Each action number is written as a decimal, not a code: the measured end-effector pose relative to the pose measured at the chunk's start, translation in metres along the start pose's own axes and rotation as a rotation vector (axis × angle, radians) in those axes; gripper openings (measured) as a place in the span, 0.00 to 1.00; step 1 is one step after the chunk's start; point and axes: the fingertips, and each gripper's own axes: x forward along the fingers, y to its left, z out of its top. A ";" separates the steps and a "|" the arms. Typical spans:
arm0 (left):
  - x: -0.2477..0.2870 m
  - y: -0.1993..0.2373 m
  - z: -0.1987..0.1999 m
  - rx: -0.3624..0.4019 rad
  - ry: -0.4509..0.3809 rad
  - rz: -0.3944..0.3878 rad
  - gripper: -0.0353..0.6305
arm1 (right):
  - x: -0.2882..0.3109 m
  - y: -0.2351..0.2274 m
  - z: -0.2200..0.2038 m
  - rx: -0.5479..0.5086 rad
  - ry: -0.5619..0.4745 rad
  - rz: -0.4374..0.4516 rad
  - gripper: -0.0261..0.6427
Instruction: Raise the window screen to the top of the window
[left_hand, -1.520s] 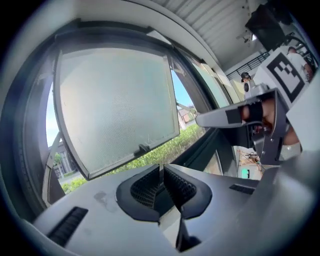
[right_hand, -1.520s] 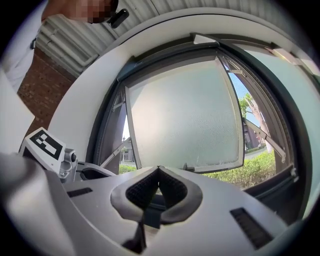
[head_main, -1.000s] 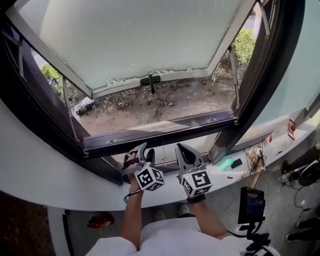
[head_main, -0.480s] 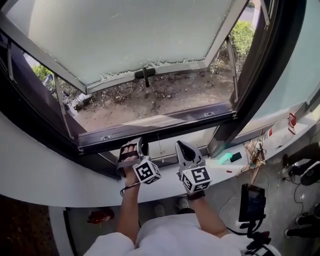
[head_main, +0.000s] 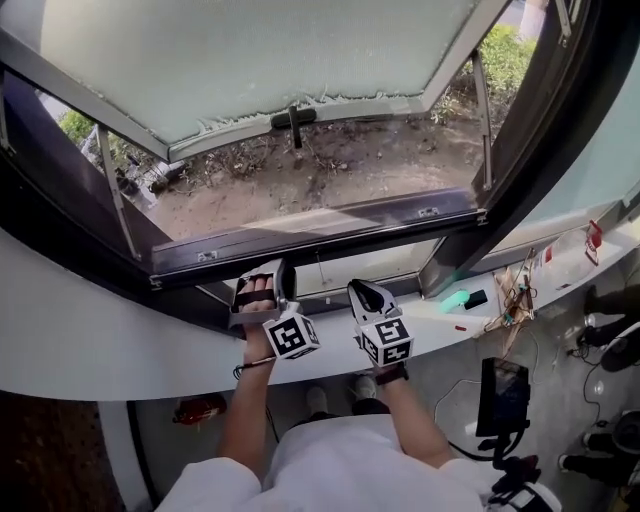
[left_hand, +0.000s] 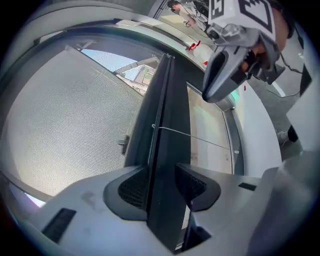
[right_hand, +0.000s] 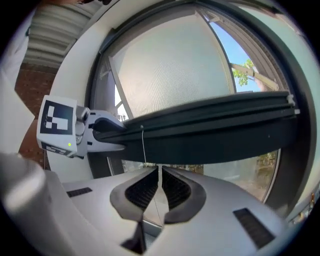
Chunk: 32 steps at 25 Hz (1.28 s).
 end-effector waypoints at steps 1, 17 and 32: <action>0.003 0.000 0.000 0.007 -0.001 0.005 0.28 | 0.007 -0.001 -0.010 0.001 0.027 0.013 0.05; 0.007 -0.001 0.000 -0.005 0.004 0.025 0.28 | 0.079 0.015 -0.170 -0.091 0.313 0.152 0.17; 0.008 -0.003 0.000 0.037 0.017 0.041 0.28 | 0.154 -0.006 -0.265 -0.138 0.476 0.132 0.17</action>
